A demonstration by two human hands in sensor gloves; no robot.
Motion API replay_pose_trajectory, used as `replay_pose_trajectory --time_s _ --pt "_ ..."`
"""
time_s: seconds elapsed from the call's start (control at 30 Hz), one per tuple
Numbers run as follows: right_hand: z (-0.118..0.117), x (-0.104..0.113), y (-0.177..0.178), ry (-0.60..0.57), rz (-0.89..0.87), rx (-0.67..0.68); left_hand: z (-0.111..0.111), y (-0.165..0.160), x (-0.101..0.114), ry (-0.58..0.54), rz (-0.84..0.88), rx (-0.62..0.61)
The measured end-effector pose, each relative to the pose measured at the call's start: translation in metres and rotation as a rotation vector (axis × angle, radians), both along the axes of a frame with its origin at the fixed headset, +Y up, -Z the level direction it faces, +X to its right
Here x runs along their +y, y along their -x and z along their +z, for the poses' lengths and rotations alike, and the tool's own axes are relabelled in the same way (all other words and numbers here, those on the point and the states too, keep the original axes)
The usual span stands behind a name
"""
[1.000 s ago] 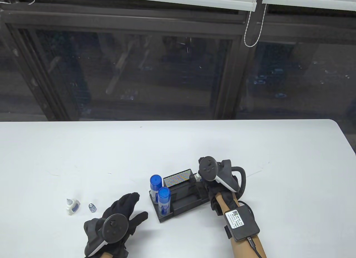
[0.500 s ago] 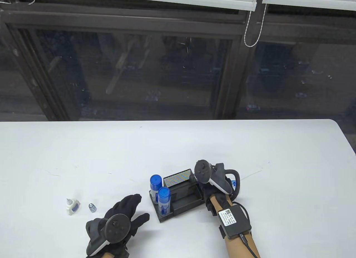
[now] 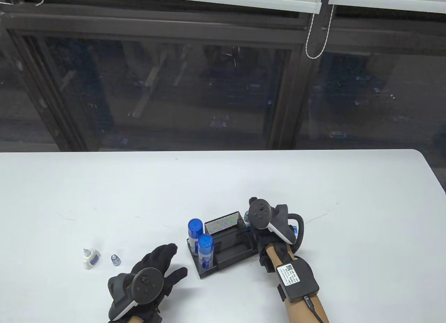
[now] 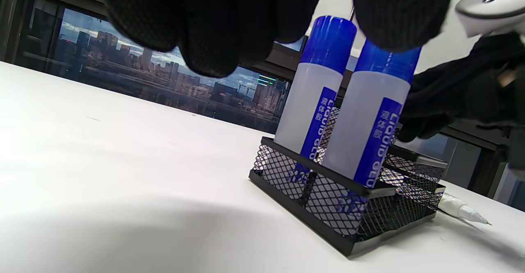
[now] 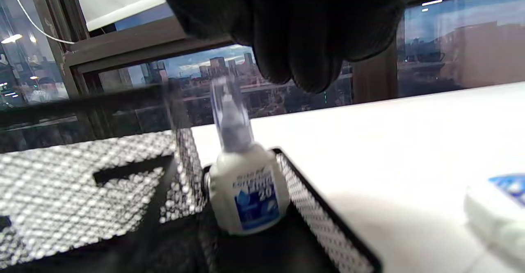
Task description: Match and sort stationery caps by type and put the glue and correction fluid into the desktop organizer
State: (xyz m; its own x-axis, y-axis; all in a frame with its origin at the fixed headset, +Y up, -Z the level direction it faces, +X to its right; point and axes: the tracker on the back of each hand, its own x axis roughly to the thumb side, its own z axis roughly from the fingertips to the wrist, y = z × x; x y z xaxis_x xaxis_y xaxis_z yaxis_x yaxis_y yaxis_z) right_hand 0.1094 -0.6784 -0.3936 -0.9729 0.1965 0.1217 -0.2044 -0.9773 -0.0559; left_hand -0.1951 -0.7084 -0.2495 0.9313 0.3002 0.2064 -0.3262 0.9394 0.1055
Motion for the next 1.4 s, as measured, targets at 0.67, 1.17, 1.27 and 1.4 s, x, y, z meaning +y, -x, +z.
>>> replay_pose_trajectory --time_s 0.67,1.17,1.27,1.4 --pt "0.136 0.029 -0.02 -0.081 -0.216 0.168 0.001 0.005 -0.001 0.001 0.007 0.014" --pt "0.15 -0.026 -0.034 -0.033 -0.279 0.177 0.0 0.022 0.009 -0.008 0.09 0.065" --pt "0.152 -0.024 -0.036 -0.039 -0.29 0.18 0.002 0.042 0.024 -0.073 0.119 0.127" --pt "0.153 -0.024 -0.035 -0.038 -0.292 0.193 0.004 0.083 0.036 -0.137 0.176 0.26"
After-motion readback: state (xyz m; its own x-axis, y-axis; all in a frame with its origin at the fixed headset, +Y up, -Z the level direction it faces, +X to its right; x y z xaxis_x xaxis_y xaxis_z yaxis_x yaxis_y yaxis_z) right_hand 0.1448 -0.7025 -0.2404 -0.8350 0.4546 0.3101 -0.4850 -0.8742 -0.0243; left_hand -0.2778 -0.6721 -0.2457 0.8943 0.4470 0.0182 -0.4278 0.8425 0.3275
